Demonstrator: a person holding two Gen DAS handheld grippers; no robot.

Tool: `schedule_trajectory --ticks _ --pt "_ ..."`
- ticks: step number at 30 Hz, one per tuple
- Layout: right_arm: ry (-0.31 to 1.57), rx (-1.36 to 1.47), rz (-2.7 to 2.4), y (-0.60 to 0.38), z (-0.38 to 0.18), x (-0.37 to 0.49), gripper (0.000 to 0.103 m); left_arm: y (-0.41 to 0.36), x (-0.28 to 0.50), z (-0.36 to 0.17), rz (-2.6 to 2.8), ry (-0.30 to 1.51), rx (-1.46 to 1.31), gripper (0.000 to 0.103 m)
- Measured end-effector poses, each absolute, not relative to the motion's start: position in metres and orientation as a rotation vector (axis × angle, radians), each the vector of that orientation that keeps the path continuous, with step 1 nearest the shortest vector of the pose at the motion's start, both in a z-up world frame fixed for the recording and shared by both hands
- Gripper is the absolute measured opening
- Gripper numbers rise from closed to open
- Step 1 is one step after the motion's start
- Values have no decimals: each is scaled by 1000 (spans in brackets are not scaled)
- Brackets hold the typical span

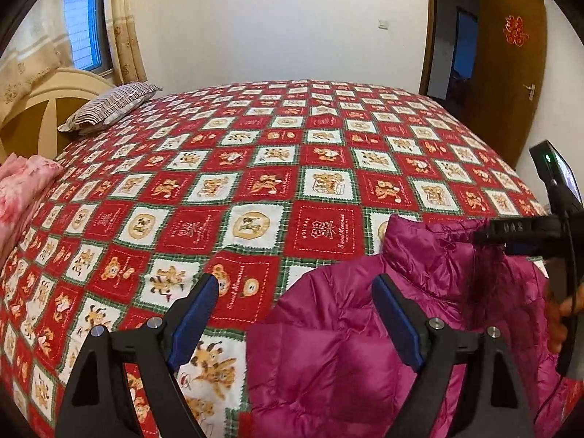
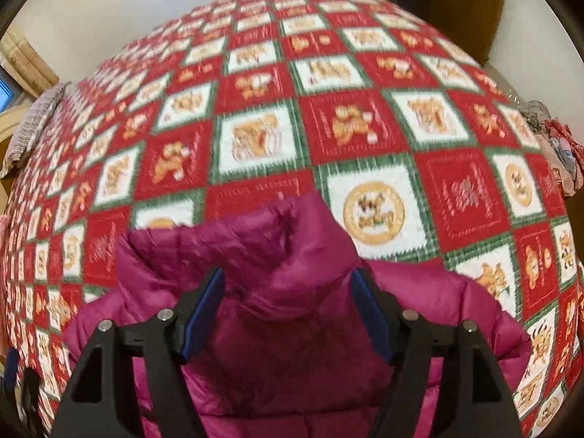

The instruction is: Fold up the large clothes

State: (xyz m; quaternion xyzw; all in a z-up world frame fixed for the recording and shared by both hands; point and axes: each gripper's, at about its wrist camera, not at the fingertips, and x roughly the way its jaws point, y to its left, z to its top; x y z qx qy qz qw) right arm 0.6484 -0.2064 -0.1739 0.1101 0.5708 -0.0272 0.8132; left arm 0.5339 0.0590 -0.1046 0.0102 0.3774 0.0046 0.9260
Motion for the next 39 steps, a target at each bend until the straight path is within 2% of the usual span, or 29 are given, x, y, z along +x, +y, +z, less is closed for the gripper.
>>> schedule_trajectory --ticks 1,2,3,9,12,14,23,30,32,34,36,39 --pt "1223 229 -38 -209 -175 642 52 57 535 -106 6 773 28 86" --pt "1219 222 -7 -214 -174 633 24 55 535 -107 3 770 37 86" --pt "1213 211 9 -218 -170 625 17 52 535 -109 2 770 45 86" --pt "1139 123 8 -248 -167 583 11 37 534 -112 -12 781 34 86" --pt "1132 148 -30 -269 -185 570 9 25 532 -108 -19 777 37 86" --pt "1120 209 -33 -281 -200 560 4 14 532 -103 -29 765 41 86" --pt "893 86 -72 -264 -210 532 3 -32 572 -89 -46 773 -11 86" --pt "875 178 -31 -279 -212 533 3 -76 605 -132 18 924 80 85" --pt "873 198 -23 -280 -212 532 3 -73 595 -148 56 922 142 65" --pt "870 216 -15 -281 -213 531 3 -65 587 -162 70 942 166 23" --pt "868 231 -9 -282 -214 531 3 -50 582 -171 89 956 138 13" --pt "865 249 -2 -284 -214 531 3 -24 570 -181 101 972 26 10"
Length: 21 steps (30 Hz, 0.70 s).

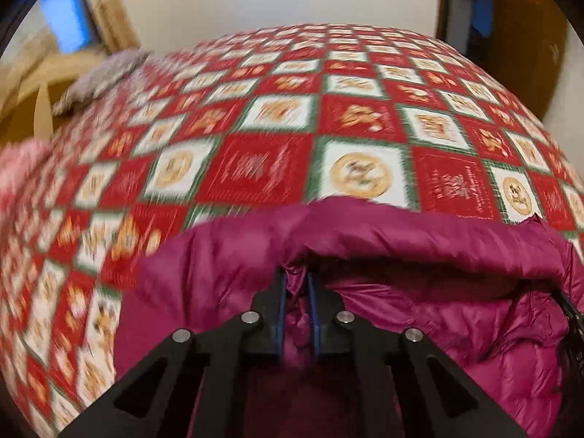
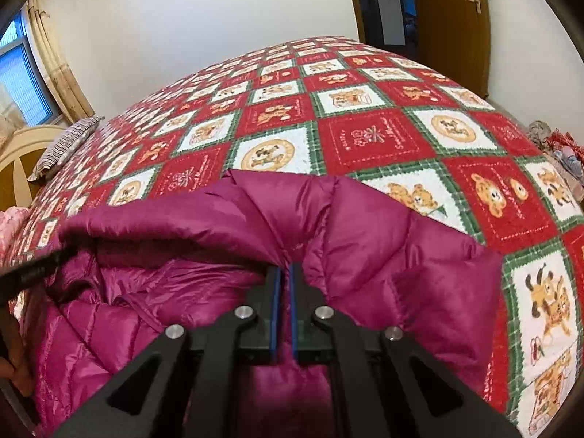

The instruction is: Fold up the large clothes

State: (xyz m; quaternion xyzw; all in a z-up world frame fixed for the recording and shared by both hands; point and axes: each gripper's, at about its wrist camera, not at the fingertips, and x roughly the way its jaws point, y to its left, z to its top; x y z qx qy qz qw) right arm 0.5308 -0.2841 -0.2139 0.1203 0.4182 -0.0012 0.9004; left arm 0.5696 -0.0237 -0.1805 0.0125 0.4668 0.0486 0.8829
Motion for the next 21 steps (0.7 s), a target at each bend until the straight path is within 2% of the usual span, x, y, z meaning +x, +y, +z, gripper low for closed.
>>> schedule_trajectory --ticks 5,12,13,14,15,17,21 --pt "867 240 -9 -284 -213 531 3 -7 543 -191 117 926 -100 10" --pt "917 215 -7 -282 -200 526 8 -9 545 -206 147 852 -78 13" --pt "897 227 -24 -284 -191 519 9 -7 544 -206 144 850 -83 13" --pt "837 236 -67 -287 -176 509 15 -6 543 -206 140 847 -91 13" --pt "800 243 -84 -287 -168 505 17 -6 543 -206 139 846 -91 13" --pt "746 259 -67 -277 -147 510 17 -8 544 -206 146 846 -73 13" --pt "784 243 -24 -249 -144 553 17 -10 546 -204 138 861 -55 14"
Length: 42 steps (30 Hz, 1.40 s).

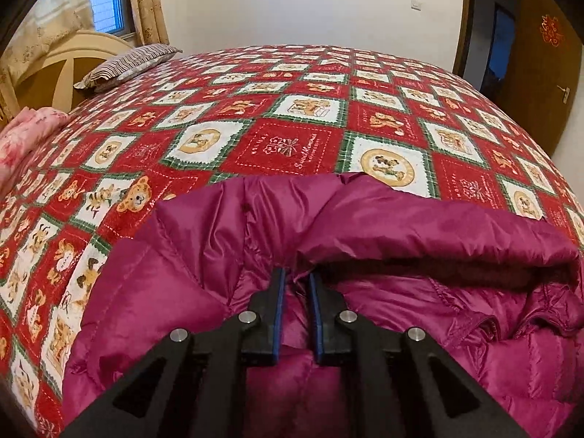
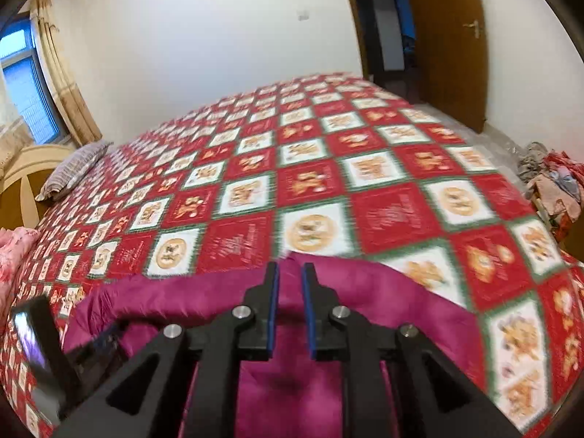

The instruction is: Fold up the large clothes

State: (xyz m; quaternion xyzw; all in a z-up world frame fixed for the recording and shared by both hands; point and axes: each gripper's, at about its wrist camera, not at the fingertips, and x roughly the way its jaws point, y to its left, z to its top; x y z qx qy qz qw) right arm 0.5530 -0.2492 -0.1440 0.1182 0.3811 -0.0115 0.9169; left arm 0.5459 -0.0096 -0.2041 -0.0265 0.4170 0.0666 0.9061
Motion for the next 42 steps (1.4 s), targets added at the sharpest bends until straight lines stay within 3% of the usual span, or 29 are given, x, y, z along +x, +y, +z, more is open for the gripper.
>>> schedule_trajectory --ticks 5,8,10,14,15,16,24,42 --pt "941 196 -43 -229 -204 580 15 7 535 -182 14 947 -114 16" --pt "870 148 -20 -228 -213 566 15 15 526 -157 -29 931 -180 27" --pt "872 146 -6 -229 -213 565 15 11 528 -139 -18 879 -163 49" --pt "864 110 -17 -224 -212 564 15 -11 548 -105 -3 740 -140 72" --pt "862 106 -17 -223 -212 565 15 -19 557 -102 -16 717 -130 84" --pt "859 103 -15 -222 -212 565 15 -27 568 -105 -34 724 -104 89" --pt "848 124 8 -225 -212 565 15 -32 594 -209 56 934 -42 89" --pt "870 62 32 -229 -213 561 15 -37 592 -212 88 891 -6 92"
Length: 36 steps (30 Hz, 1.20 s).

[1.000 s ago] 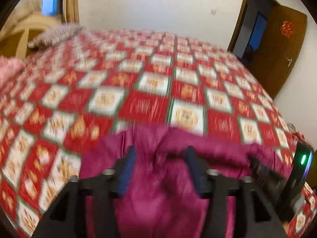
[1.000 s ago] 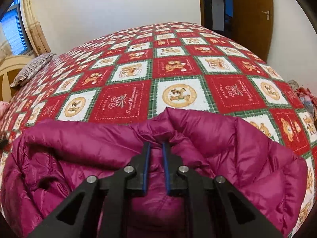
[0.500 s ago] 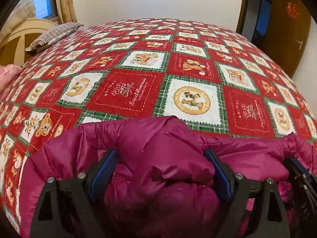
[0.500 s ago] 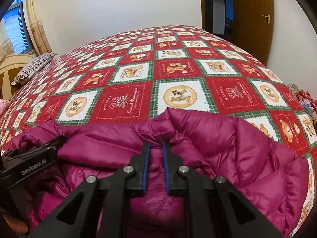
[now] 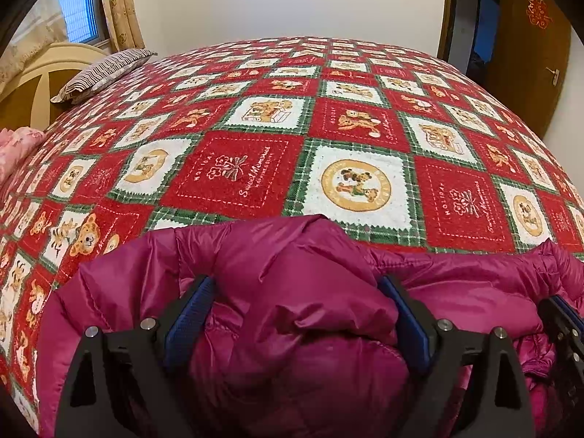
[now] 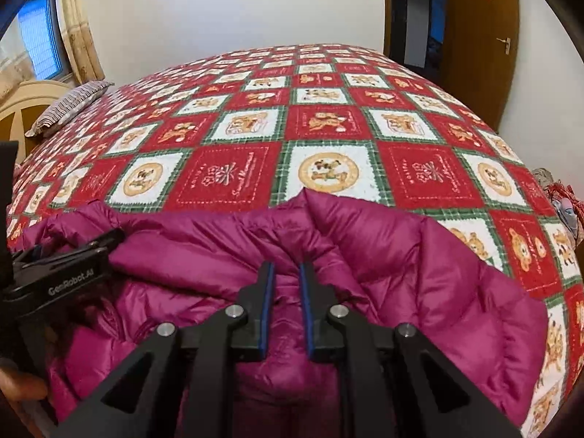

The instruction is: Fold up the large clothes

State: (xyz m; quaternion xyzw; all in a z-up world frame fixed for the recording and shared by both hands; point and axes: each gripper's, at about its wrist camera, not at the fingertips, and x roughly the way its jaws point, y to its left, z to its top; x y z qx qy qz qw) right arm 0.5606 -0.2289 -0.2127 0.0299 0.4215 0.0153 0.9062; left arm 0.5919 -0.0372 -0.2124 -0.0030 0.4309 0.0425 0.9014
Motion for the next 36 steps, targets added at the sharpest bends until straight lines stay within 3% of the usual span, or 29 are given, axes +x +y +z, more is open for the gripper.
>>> schedule_trajectory --ticks 9,11,13,24,26,31,36 --pt "818 132 59 -236 -181 530 19 -27 576 -194 -7 902 -61 92" --pt "769 157 78 -240 -159 505 41 -18 554 -175 -51 852 -97 92" --pt "699 170 78 -245 -140 479 53 -9 529 -155 -133 816 -132 92" --pt "636 242 75 -289 -82 281 57 77 327 -61 -452 611 -102 92" --pt "637 239 48 -294 -80 249 64 93 297 -59 -463 607 -105 92" --pt "696 216 7 -299 -92 199 64 119 235 -69 -438 623 -59 92" --pt "839 228 -2 -298 -134 163 64 122 180 -111 -414 712 -12 92"
